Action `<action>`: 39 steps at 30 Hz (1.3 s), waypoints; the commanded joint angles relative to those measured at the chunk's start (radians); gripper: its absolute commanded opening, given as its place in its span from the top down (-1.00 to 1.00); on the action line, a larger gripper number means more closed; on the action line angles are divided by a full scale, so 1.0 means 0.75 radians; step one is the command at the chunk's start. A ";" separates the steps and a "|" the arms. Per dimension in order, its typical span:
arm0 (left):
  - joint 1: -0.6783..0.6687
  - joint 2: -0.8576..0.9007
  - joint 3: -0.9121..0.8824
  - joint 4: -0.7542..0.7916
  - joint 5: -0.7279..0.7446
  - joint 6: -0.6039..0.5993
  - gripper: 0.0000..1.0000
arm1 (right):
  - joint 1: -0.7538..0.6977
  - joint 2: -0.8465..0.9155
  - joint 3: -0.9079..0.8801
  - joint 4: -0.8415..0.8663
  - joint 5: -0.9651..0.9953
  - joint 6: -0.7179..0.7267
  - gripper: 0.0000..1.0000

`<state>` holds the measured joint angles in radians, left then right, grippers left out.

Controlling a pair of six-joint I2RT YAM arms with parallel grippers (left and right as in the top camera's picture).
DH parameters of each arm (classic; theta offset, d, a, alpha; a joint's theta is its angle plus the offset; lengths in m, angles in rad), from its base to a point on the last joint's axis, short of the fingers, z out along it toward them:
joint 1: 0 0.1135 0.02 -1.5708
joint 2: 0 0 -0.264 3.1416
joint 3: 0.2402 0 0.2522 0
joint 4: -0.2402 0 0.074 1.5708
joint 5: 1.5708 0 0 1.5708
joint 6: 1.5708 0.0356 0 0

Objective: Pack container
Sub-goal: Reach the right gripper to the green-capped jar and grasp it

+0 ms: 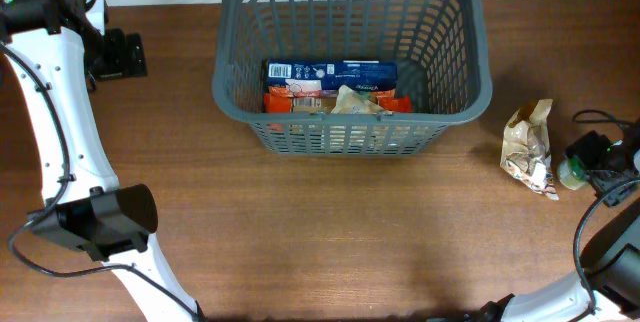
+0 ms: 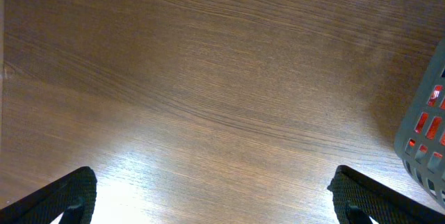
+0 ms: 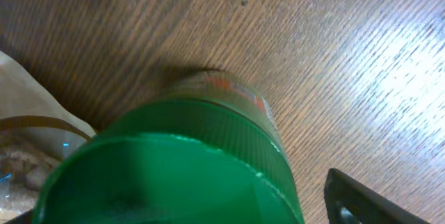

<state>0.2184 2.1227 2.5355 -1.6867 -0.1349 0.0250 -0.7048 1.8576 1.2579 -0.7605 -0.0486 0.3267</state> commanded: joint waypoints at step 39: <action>0.005 -0.002 -0.010 -0.001 0.009 -0.019 -0.98 | 0.004 0.112 -0.009 -0.003 0.140 0.180 -0.50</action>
<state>0.2184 2.1227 2.5355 -1.6867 -0.1349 0.0246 -0.7048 1.9366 1.2579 -0.7559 0.0307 0.4503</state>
